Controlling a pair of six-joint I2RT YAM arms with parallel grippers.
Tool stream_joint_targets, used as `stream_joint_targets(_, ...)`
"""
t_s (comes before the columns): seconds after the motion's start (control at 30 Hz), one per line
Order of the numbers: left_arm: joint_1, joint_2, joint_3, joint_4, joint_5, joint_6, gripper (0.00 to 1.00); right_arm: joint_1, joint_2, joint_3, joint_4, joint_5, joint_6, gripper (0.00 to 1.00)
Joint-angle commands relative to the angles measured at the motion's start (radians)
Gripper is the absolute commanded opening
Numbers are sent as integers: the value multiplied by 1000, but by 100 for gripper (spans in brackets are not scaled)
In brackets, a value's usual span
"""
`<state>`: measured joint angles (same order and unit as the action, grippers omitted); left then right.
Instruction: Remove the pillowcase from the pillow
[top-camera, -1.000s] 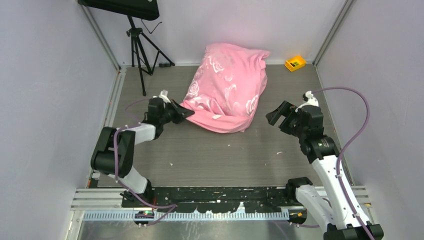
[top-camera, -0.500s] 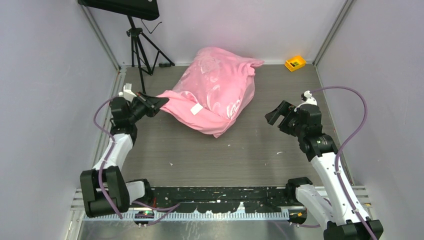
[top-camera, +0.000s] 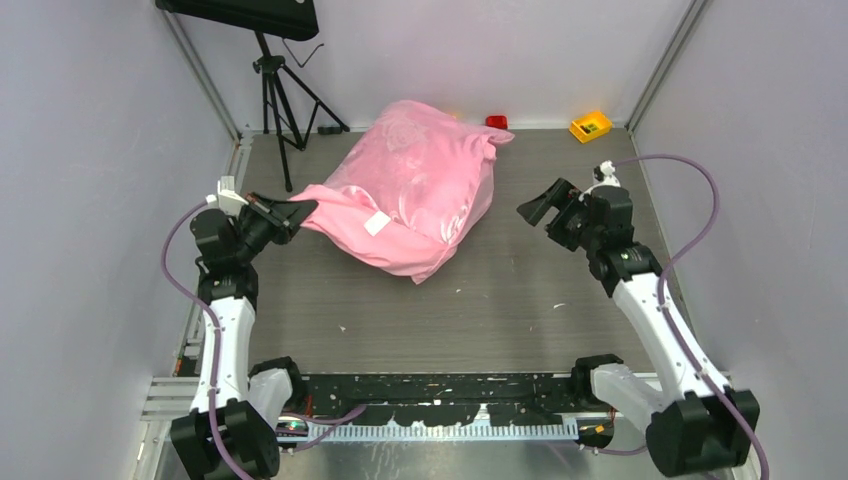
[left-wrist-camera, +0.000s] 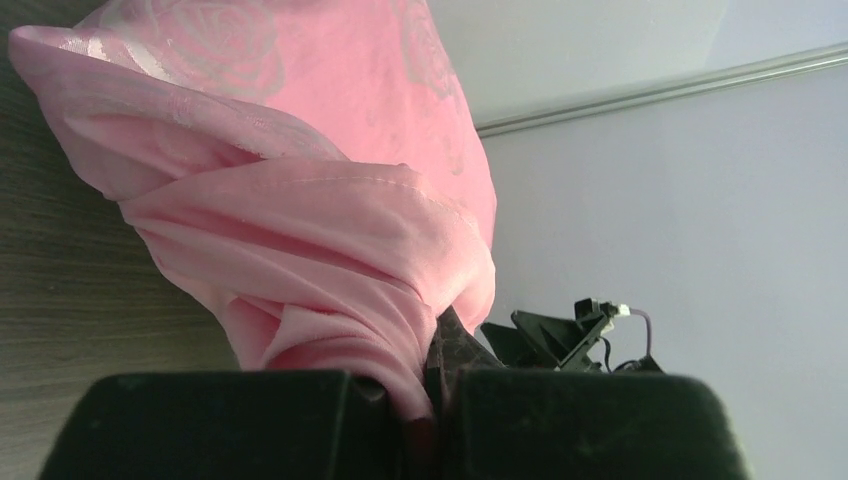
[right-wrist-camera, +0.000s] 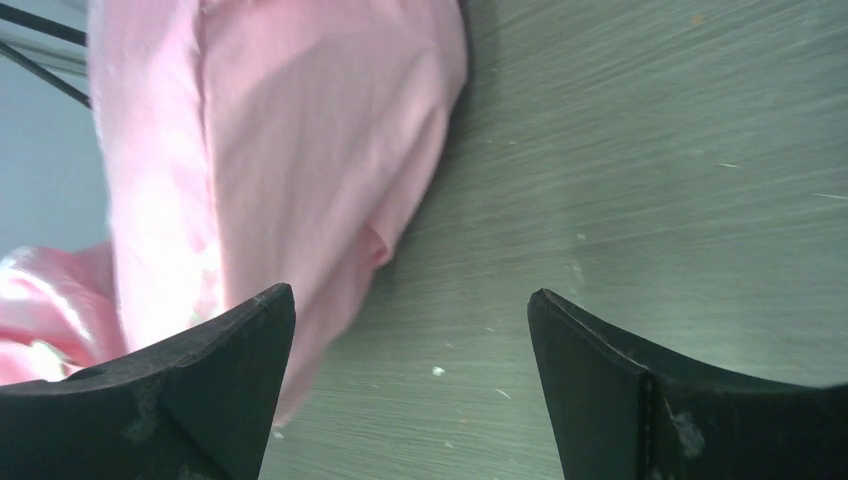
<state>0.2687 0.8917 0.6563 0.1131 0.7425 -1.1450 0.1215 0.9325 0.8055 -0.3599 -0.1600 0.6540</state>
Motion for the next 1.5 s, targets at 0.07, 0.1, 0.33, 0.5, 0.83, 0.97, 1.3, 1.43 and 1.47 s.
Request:
stream_joint_targets(0.07, 7, -35, 33, -4, 33, 11, 0, 31, 235, 83, 338, -140, 254, 90)
stream_joint_targets(0.1, 9, -40, 33, -12, 33, 17, 0, 54, 297, 108, 353, -135, 268, 89)
stream_joint_targets(0.33, 7, -64, 25, -58, 46, 35, 0, 191, 535, 318, 388, -10, 231, 89)
stream_joint_targets(0.5, 6, -74, 20, -86, 45, 52, 0, 218, 662, 415, 275, 62, 174, 70)
stream_joint_targets(0.83, 6, -46, -26, -98, 37, 56, 0, 220, 582, 410, 311, 35, 82, 0)
stream_joint_targets(0.97, -5, -22, -49, -79, 35, 51, 0, 219, 430, 370, 279, 70, 50, 0)
stream_joint_targets(1.3, -276, 200, -2, 58, -94, 44, 1, 222, 66, 271, 214, -30, -53, 0)
stream_joint_targets(1.43, -322, 391, 133, 102, -35, 63, 7, 226, 2, 224, 156, -123, -71, 0)
stream_joint_targets(1.47, -324, 450, 173, 106, -9, 68, 9, 225, -14, 199, 156, -132, -68, 0)
